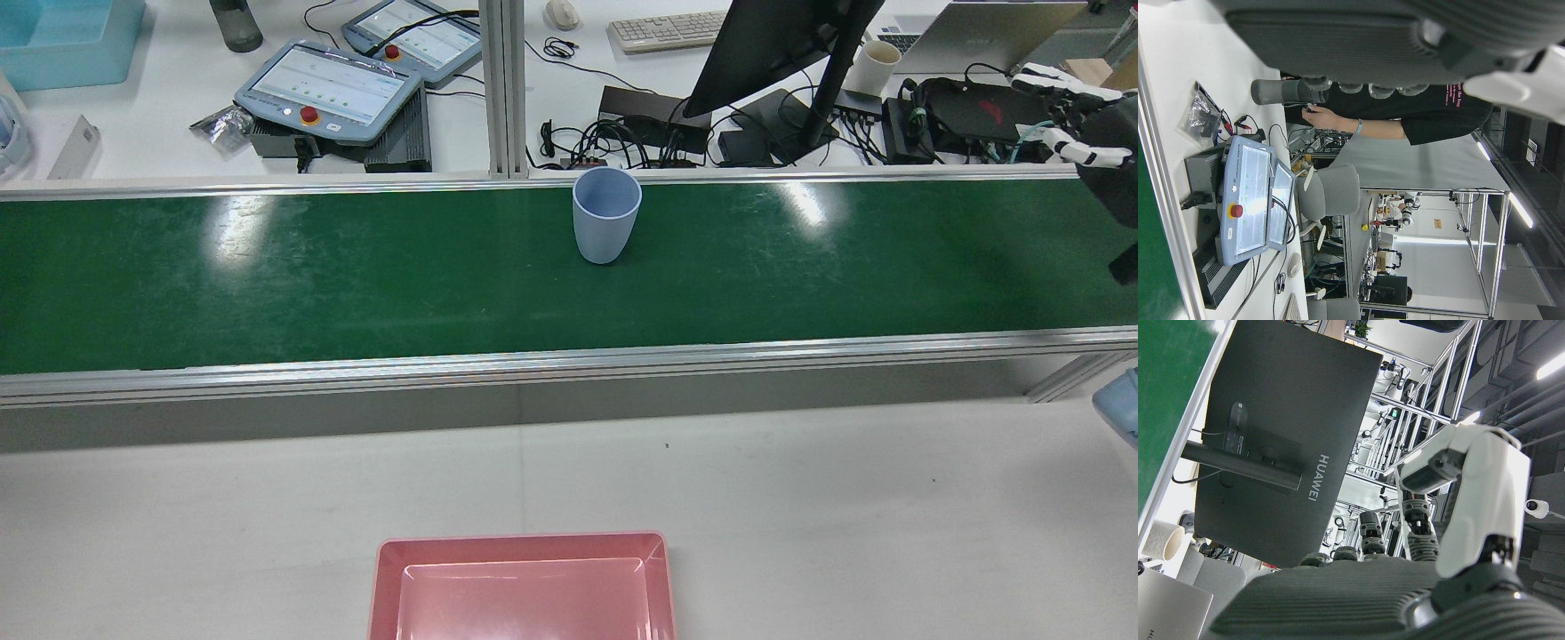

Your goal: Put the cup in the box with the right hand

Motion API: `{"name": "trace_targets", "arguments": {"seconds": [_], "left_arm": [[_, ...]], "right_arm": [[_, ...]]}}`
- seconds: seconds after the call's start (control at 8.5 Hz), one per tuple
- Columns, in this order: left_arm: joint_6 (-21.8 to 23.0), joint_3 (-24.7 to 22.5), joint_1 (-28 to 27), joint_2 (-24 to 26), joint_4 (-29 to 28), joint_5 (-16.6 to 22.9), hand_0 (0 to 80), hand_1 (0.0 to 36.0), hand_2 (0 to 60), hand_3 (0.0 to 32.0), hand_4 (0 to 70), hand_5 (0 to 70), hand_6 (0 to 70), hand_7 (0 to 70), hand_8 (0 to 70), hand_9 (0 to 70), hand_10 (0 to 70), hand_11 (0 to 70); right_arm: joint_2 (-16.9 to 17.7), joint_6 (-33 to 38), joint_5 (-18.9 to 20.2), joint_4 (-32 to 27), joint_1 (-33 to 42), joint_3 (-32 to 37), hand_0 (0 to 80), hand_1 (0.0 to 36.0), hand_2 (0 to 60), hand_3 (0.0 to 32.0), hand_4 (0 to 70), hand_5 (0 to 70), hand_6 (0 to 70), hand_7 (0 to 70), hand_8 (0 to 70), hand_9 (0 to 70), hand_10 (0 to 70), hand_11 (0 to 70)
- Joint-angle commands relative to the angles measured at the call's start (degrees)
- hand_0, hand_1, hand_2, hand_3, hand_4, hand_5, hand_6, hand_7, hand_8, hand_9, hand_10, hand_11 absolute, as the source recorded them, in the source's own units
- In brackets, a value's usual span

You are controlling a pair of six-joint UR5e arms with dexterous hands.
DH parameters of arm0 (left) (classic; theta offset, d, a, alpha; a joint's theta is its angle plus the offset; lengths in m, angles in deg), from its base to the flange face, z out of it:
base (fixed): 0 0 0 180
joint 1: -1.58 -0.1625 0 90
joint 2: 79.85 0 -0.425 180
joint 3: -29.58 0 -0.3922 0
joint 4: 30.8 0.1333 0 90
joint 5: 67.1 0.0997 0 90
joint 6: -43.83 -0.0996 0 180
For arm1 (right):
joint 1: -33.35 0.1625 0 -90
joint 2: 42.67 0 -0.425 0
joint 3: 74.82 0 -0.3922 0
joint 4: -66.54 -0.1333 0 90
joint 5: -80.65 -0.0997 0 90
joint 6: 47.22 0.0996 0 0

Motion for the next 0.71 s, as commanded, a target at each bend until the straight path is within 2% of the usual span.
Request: {"name": "trace_targets", "arguments": {"seconds": [0.0,0.12,0.24,0.35,0.47,0.59], "left_arm": [[0.0,0.07,0.0,0.0,0.0,0.0,0.0,0.0,0.0,0.0,0.0,0.0,0.0,0.0,0.0,0.0,0.0,0.0],[0.0,0.07,0.0,0.0,0.0,0.0,0.0,0.0,0.0,0.0,0.0,0.0,0.0,0.0,0.0,0.0,0.0,0.0],[0.0,0.07,0.0,0.0,0.0,0.0,0.0,0.0,0.0,0.0,0.0,0.0,0.0,0.0,0.0,0.0,0.0,0.0],[0.0,0.07,0.0,0.0,0.0,0.0,0.0,0.0,0.0,0.0,0.0,0.0,0.0,0.0,0.0,0.0,0.0,0.0],[0.0,0.07,0.0,0.0,0.0,0.0,0.0,0.0,0.0,0.0,0.0,0.0,0.0,0.0,0.0,0.0,0.0,0.0],[0.0,0.07,0.0,0.0,0.0,0.0,0.0,0.0,0.0,0.0,0.0,0.0,0.0,0.0,0.0,0.0,0.0,0.0]], "right_arm": [[-0.12,0.05,0.11,0.03,-0.45,-0.19,47.6,10.6,5.4,0.0,13.8,3.1,4.9,20.8,0.0,4.6,0.0,0.0],[-0.12,0.05,0.29,0.03,-0.71,-0.28,48.1,11.8,4.8,0.0,11.5,3.4,4.9,20.9,0.0,4.4,0.0,0.0],[-0.12,0.14,0.29,0.03,-1.15,-0.46,50.7,12.5,0.0,0.0,12.3,4.0,5.1,21.3,0.0,4.5,0.0,0.0],[-0.03,0.23,0.29,0.03,-1.5,-0.46,51.2,13.7,3.0,0.0,11.2,4.3,5.3,22.2,0.0,4.4,0.0,0.0],[-0.03,0.66,0.29,0.03,-1.94,-0.46,50.2,17.0,12.5,0.0,7.8,4.4,5.3,22.2,0.0,4.1,0.0,0.0],[-0.03,0.67,0.29,0.03,-2.47,-0.46,50.9,15.2,6.2,0.0,10.6,4.3,5.3,22.1,0.0,3.9,0.0,0.0]]}}
